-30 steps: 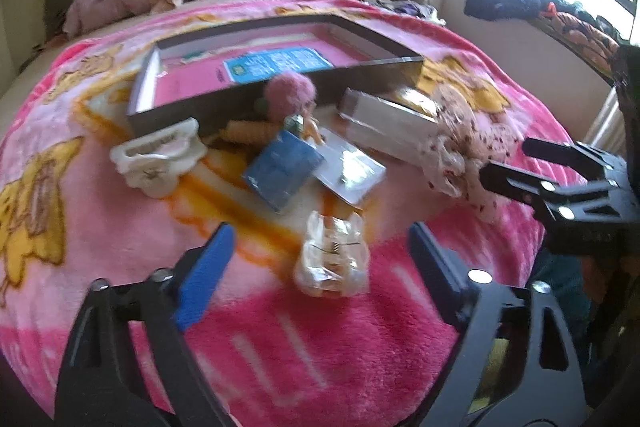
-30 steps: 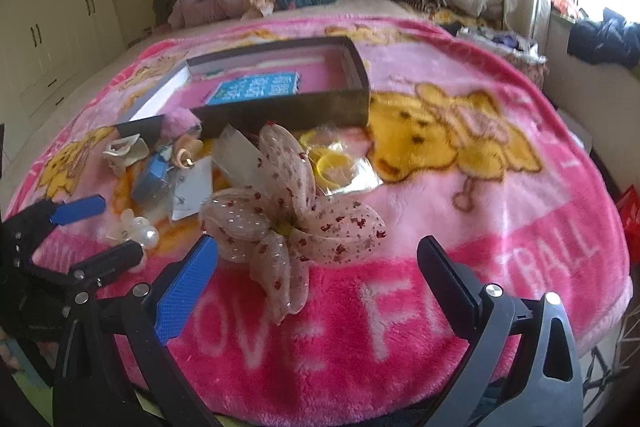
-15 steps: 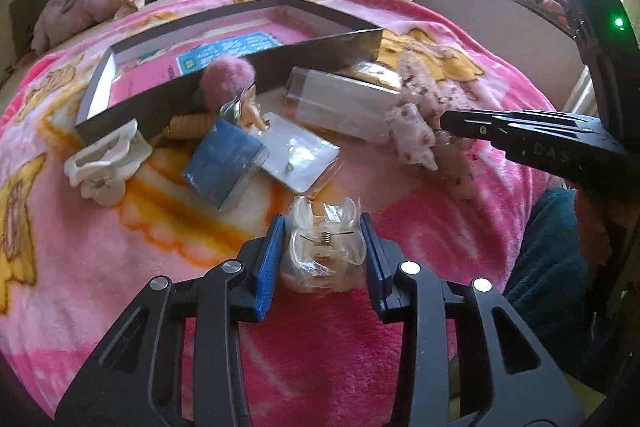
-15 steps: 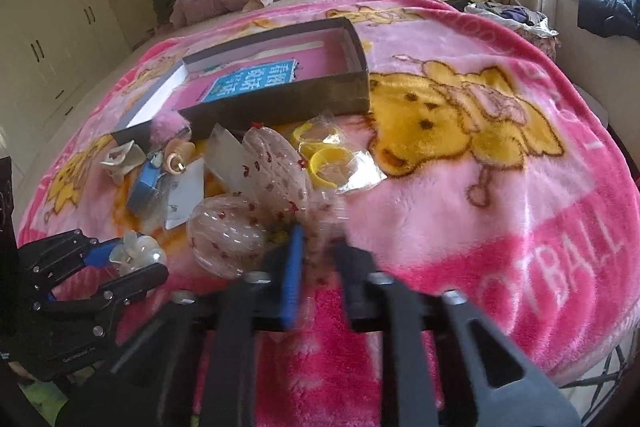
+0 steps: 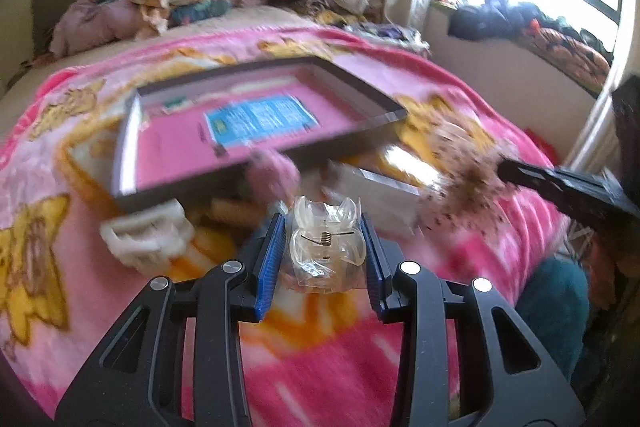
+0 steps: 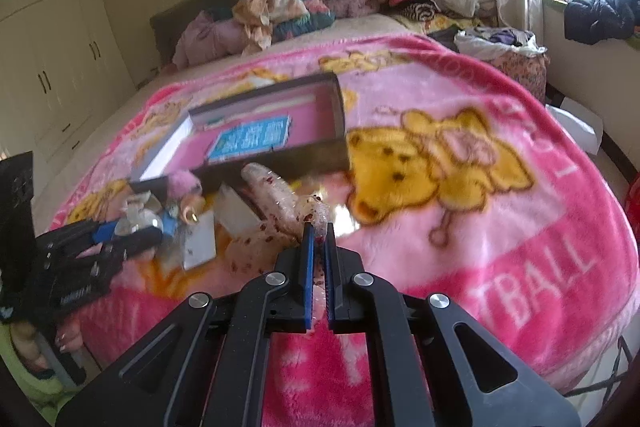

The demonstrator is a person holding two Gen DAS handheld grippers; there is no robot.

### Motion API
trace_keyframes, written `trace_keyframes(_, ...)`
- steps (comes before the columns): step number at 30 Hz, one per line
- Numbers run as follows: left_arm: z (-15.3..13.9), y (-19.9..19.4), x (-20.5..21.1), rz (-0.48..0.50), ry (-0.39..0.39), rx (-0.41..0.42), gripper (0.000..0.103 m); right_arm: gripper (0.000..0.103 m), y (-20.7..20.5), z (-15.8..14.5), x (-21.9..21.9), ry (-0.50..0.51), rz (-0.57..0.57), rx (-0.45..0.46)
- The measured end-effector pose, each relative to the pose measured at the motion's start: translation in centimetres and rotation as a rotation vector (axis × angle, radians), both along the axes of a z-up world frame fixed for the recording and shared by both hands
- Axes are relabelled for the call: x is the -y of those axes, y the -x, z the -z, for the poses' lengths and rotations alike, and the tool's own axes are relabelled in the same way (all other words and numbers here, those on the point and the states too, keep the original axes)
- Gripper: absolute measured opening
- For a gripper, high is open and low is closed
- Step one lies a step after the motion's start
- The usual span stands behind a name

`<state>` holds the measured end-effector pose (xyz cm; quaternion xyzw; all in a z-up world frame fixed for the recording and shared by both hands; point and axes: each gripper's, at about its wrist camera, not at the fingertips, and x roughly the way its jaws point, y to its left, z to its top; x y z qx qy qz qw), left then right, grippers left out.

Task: Organize jewelry
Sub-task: 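Carry the clear clip into the box with the left tool while the right tool drops the bow inside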

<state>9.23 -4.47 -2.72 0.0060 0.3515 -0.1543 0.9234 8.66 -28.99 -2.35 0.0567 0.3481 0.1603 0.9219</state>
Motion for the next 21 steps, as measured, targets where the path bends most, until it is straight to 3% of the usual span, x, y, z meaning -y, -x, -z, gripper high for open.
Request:
trace_keyframes(6, -1.8, -2.4, -1.8, -0.063, 0.008, 0.056, 0.028, 0.005, -1.3, -1.6, 0.0, -0.005, 0.009, 0.035)
trace_keyframes(21, -3.2, -7.8, -6.6, -0.243, 0.029, 0.102, 0.028, 0.005, -7.7, -4.6, -3.2, -0.013, -0.019, 0.089)
